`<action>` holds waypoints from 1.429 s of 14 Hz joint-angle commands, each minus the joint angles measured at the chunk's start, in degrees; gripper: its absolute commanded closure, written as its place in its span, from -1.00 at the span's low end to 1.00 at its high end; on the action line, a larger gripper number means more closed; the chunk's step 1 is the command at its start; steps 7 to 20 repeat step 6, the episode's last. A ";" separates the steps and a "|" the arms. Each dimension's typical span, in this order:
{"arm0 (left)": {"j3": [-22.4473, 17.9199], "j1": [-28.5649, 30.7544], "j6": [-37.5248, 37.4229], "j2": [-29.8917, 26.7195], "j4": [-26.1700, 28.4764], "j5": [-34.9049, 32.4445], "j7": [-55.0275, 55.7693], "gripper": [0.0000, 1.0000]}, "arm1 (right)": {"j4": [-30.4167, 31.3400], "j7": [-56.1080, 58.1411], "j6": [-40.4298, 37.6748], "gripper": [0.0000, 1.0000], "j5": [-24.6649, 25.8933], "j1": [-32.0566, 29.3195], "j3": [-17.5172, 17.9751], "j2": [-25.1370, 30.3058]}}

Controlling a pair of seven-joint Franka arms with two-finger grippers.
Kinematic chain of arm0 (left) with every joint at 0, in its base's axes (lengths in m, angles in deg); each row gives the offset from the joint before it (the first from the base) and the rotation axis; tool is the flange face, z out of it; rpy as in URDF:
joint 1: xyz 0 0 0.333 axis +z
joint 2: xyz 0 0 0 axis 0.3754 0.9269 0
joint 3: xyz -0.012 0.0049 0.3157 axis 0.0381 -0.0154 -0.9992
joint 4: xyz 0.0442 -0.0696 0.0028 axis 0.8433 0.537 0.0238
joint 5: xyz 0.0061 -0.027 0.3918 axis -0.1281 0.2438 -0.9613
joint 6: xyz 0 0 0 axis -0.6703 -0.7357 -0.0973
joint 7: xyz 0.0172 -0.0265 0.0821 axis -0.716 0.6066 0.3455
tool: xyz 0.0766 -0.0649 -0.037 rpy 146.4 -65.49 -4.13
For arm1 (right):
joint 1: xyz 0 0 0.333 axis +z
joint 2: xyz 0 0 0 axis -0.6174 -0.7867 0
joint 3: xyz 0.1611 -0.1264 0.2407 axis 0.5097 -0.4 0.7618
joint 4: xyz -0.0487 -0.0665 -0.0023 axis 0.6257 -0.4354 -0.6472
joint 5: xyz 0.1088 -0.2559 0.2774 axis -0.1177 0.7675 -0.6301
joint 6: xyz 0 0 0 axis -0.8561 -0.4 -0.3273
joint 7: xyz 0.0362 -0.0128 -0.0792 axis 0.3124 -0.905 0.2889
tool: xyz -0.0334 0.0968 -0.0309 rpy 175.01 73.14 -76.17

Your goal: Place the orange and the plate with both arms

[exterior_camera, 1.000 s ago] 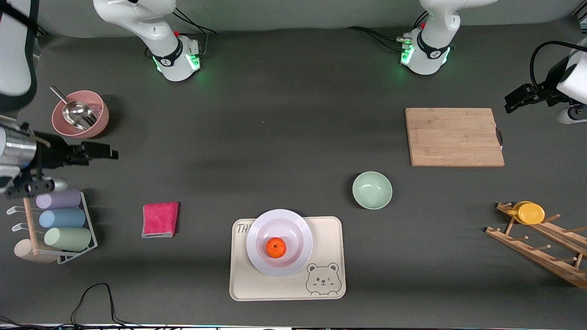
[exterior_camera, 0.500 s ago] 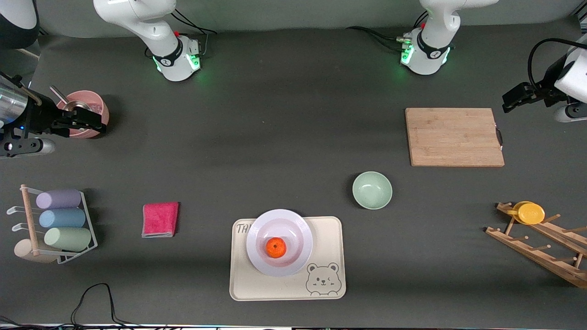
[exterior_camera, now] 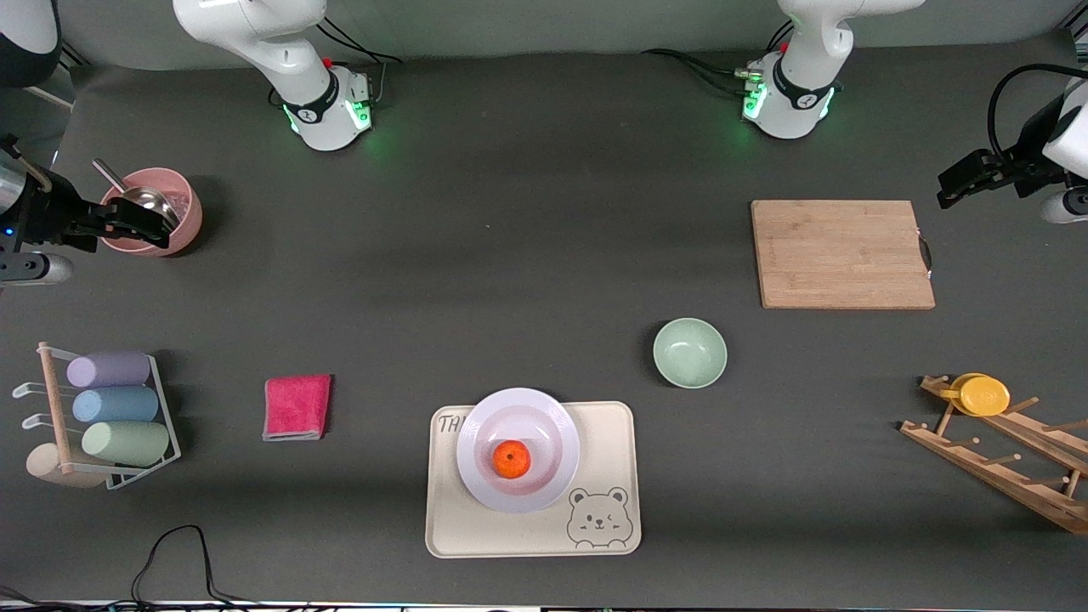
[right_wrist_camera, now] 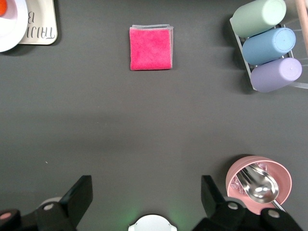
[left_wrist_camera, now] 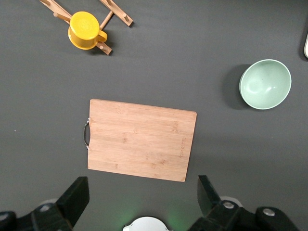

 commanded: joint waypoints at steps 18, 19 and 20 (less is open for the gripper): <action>-0.77 -0.65 -2.73 0.70 -1.62 0.64 0.64 -1.00 | 0.07 -1.86 0.48 -1.00 1.25 -0.92 0.02 0.94; -0.77 -0.65 -2.73 0.70 -1.62 0.64 0.64 -1.00 | 0.07 -1.86 0.48 -1.00 1.25 -0.92 0.02 0.94; -0.77 -0.65 -2.73 0.70 -1.62 0.64 0.64 -1.00 | 0.07 -1.86 0.48 -1.00 1.25 -0.92 0.02 0.94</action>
